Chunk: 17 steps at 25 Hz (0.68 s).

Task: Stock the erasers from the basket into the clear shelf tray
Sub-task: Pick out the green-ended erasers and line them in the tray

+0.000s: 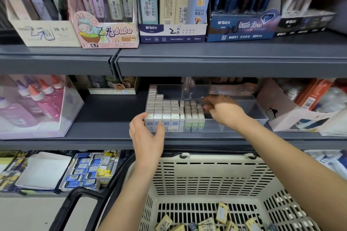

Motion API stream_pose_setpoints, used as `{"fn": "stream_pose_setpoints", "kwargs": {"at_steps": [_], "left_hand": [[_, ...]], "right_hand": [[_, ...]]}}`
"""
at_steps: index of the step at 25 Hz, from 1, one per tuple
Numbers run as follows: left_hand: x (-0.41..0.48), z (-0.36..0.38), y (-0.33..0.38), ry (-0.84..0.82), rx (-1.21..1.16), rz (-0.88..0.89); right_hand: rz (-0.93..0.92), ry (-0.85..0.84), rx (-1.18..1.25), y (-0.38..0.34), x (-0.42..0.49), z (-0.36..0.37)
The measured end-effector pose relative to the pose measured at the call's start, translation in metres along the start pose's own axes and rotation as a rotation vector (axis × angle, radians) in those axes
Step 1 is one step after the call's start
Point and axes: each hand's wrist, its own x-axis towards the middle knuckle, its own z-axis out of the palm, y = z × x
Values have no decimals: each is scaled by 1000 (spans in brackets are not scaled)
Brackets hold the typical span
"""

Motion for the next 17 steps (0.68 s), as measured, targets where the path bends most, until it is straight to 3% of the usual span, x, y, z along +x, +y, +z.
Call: {"fn": "stream_pose_setpoints", "kwargs": {"at_steps": [4, 7, 10, 14, 17], "left_hand": [[-31, -3, 11, 48, -39, 110], [-72, -4, 9, -151, -121, 208], [-109, 3, -11, -435, -39, 168], [-123, 3, -27, -717, 149, -186], [-123, -27, -30, -894, 365, -110]], "right_hand": [[-59, 187, 82, 5, -38, -9], [-158, 236, 376, 10, -98, 3], [-163, 12, 402, 21, -153, 54], [-266, -466, 256, 21, -195, 136], [-481, -669, 145, 6, -212, 187]]}}
